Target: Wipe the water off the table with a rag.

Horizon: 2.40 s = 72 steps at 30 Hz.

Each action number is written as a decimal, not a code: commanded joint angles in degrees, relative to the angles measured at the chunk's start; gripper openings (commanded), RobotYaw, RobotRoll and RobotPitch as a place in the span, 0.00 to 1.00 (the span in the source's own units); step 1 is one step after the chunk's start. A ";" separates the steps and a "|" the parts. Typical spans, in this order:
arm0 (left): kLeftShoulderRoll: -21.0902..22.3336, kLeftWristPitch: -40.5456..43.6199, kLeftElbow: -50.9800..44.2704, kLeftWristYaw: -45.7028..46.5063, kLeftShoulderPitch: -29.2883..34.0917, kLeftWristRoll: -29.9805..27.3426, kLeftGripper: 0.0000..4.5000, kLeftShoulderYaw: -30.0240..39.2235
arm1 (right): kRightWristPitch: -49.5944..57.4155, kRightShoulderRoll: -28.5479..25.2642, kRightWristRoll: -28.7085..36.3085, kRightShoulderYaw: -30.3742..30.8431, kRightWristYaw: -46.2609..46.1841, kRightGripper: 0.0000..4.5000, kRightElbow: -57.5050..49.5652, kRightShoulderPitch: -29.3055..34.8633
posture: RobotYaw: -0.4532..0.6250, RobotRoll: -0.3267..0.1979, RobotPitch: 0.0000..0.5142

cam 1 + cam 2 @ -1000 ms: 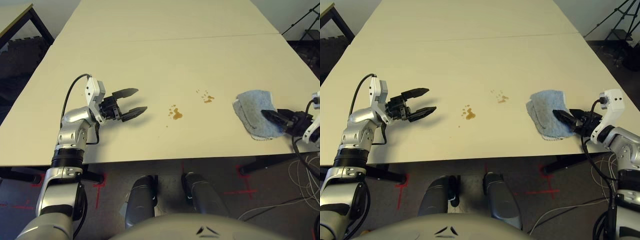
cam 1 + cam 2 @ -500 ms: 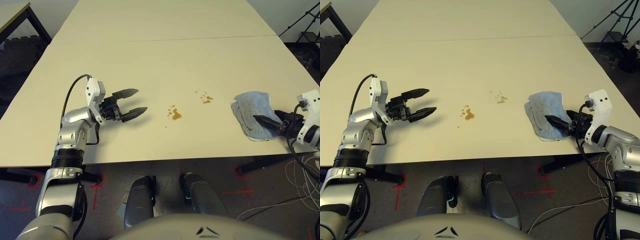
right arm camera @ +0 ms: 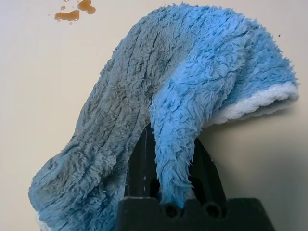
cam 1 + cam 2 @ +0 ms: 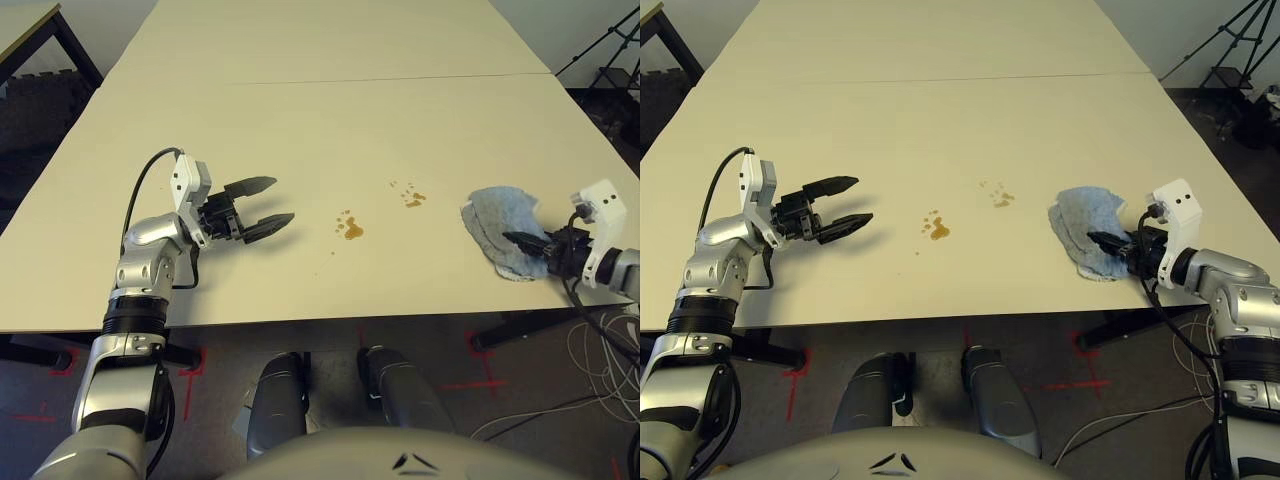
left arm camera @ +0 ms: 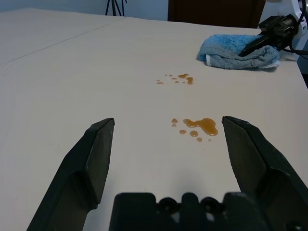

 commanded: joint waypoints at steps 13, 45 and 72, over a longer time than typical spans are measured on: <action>0.80 -1.88 3.56 -1.88 -1.18 2.07 1.00 -0.93 | 8.00 12.06 6.87 -5.17 -12.53 0.03 -2.71 -10.57 | 0.21 0.62 0.23; 1.73 -1.62 2.87 -2.18 -0.76 2.02 1.00 -0.23 | 0.74 29.22 -6.24 8.98 -19.71 0.03 10.01 -19.62 | 0.24 0.62 0.26; 1.68 -1.20 2.31 -1.62 -0.24 1.95 1.00 -0.15 | -4.69 20.17 -9.60 6.21 -17.67 0.03 18.39 -25.32 | 0.24 0.62 0.27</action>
